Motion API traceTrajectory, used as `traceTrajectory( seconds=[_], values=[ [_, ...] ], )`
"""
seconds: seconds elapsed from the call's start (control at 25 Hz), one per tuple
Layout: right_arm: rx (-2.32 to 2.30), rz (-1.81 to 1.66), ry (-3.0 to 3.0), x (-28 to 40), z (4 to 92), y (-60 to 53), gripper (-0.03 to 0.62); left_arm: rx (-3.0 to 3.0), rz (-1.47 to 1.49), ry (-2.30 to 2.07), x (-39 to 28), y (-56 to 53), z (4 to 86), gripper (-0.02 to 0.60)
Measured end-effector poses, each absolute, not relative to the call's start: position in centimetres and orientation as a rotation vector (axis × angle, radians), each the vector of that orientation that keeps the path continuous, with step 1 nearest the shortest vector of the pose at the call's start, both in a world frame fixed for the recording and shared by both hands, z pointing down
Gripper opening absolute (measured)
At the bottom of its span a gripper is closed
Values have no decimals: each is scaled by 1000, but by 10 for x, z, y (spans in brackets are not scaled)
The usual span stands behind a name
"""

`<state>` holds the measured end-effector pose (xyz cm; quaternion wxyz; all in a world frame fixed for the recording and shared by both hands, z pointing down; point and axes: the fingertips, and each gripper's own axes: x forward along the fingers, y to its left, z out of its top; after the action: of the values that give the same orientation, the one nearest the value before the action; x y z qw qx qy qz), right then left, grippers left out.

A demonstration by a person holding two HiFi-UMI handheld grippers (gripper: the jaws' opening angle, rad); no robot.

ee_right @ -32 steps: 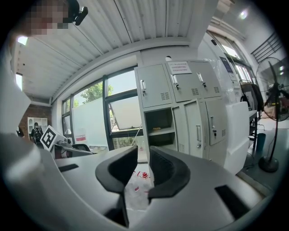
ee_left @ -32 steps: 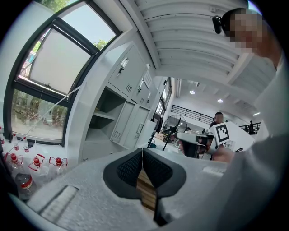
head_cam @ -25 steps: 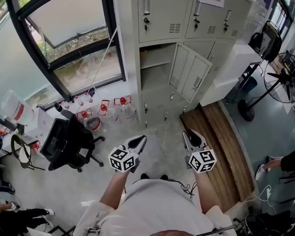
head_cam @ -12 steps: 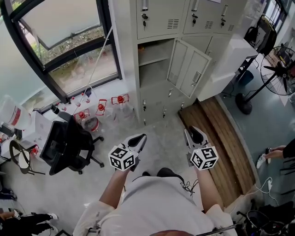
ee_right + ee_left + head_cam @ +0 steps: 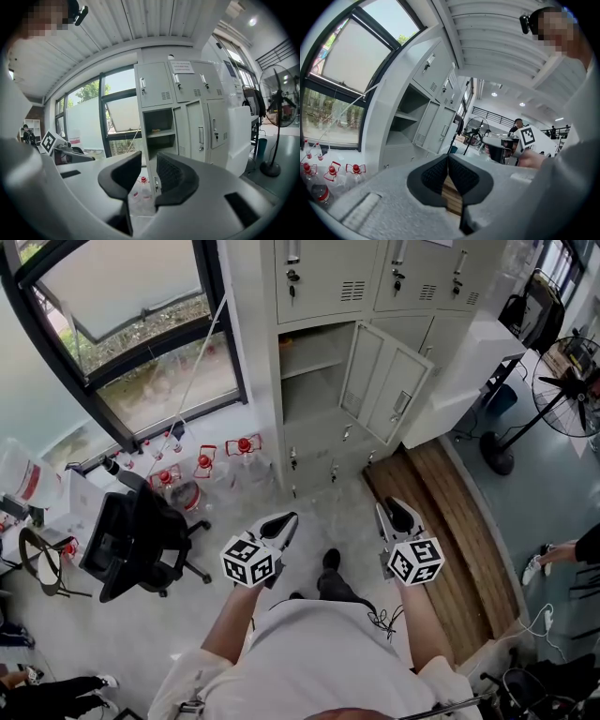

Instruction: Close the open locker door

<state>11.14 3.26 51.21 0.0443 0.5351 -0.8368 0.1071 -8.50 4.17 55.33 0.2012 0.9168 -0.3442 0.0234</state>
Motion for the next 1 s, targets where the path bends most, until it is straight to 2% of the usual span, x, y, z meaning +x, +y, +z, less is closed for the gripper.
traceTrajectory(
  seconds=[0.52, 1.0],
  values=[
    [1570, 355, -2604, 134, 515, -69, 87, 2537, 56, -1011, -53, -50, 551, 15],
    [1593, 368, -2560, 190, 529, -164, 92, 2523, 95, -1005, -5, -141, 558, 15]
  ],
)
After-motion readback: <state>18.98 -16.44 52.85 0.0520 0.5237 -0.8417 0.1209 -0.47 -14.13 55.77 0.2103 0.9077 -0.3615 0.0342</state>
